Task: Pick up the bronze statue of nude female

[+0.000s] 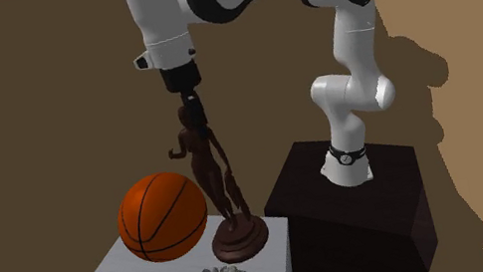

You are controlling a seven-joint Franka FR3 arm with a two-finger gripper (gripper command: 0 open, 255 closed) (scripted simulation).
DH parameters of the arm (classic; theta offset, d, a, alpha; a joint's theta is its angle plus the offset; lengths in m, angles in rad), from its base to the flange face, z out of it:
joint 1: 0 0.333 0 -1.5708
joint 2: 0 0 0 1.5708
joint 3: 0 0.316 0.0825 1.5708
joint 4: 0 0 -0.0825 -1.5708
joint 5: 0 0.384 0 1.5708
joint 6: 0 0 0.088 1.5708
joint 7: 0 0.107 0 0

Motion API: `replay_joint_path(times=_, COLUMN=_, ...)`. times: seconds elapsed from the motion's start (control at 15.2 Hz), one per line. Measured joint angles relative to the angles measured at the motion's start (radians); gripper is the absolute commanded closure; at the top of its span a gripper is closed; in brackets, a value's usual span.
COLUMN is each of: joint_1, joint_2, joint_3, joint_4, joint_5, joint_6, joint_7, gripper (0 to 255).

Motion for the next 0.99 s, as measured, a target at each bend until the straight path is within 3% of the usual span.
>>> replay_joint_path(times=0.26, joint_1=-0.001, joint_2=-0.023, joint_3=-0.002, joint_4=-0.033, joint_5=-0.002, joint_6=0.058, joint_7=0.002, gripper=0)
replay_joint_path(times=0.4, joint_1=-0.003, joint_2=-0.045, joint_3=-0.003, joint_4=-0.07, joint_5=-0.006, joint_6=0.13, joint_7=0.001, gripper=0)
replay_joint_path(times=0.46, joint_1=-0.002, joint_2=-0.017, joint_3=-0.005, joint_4=-0.072, joint_5=0.001, joint_6=0.143, joint_7=-0.001, gripper=255)
replay_joint_path(times=0.59, joint_1=0.003, joint_2=0.001, joint_3=0.0, joint_4=-0.091, joint_5=0.002, joint_6=0.098, joint_7=0.006, gripper=255)
replay_joint_path(times=0.99, joint_1=0.004, joint_2=0.01, joint_3=0.001, joint_4=-0.094, joint_5=0.006, joint_6=0.09, joint_7=0.007, gripper=255)
